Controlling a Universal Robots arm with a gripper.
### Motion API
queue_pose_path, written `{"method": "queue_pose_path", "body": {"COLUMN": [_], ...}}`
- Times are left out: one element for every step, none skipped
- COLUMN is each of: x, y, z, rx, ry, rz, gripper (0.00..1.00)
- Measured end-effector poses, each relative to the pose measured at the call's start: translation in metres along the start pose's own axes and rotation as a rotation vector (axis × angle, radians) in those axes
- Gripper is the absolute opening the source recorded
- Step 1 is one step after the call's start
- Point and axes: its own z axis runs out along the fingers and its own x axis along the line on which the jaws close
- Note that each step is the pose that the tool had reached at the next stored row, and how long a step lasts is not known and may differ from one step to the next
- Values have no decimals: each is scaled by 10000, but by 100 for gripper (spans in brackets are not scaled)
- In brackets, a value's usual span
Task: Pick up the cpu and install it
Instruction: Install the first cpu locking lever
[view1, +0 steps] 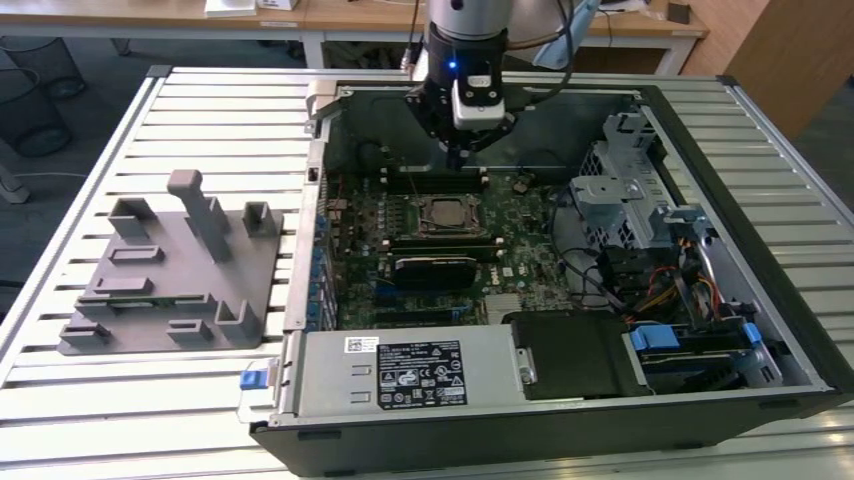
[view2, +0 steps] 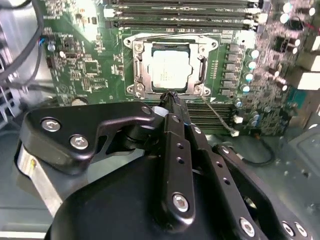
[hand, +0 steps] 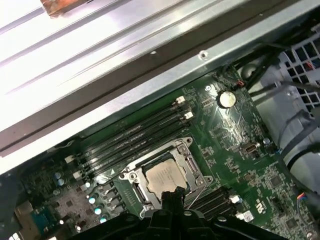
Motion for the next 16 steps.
{"method": "queue_pose_path", "body": {"x": [0, 0, 0, 0, 0, 0, 0, 0, 1, 1, 1, 1, 1, 1, 1, 1], "y": [0, 0, 0, 0, 0, 0, 0, 0, 0, 0, 0, 0, 0, 0, 0, 0], "z": [1, 3, 6, 9, 12, 15, 18, 21, 24, 27, 31, 34, 38, 41, 44, 48], "rx": [-3, -7, -12, -17, -22, -26, -30, -34, -38, -42, -47, -50, -56, -60, -63, -68], "ry": [2, 3, 5, 6, 8, 10, 11, 13, 15, 16, 18, 19, 21, 22, 24, 25], "rz": [-179, -358, -539, -717, -899, -1088, -1269, -1454, -1633, -1814, -1992, -2174, -2352, -2544, -2724, -2902], "gripper": [11, 11, 11, 11, 11, 11, 11, 11, 11, 11, 11, 11, 11, 11, 11, 11]}}
